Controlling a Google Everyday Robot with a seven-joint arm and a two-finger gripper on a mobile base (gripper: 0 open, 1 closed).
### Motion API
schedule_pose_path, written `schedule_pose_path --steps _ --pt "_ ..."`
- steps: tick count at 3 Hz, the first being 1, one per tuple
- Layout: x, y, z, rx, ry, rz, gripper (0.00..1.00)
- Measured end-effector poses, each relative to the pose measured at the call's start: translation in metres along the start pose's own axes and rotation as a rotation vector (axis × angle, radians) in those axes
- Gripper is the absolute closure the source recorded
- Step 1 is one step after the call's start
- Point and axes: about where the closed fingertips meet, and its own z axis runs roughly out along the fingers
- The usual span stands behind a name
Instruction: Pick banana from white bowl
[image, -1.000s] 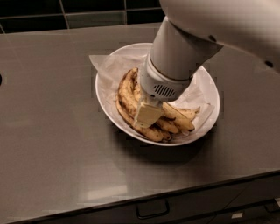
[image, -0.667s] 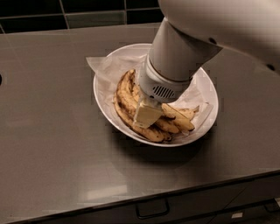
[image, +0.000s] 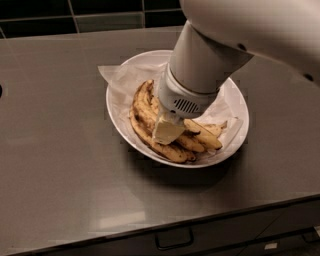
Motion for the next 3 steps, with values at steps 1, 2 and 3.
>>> schedule_pose_path --steps 1,2,3 --pt "-0.003 0.001 -0.01 0.024 -0.008 -0.01 1.0" --pt "-0.005 -0.002 -0.022 0.041 -0.035 -0.043 1.0" --pt "-0.01 -0.005 -0.042 0.071 -0.099 -0.096 1.0"
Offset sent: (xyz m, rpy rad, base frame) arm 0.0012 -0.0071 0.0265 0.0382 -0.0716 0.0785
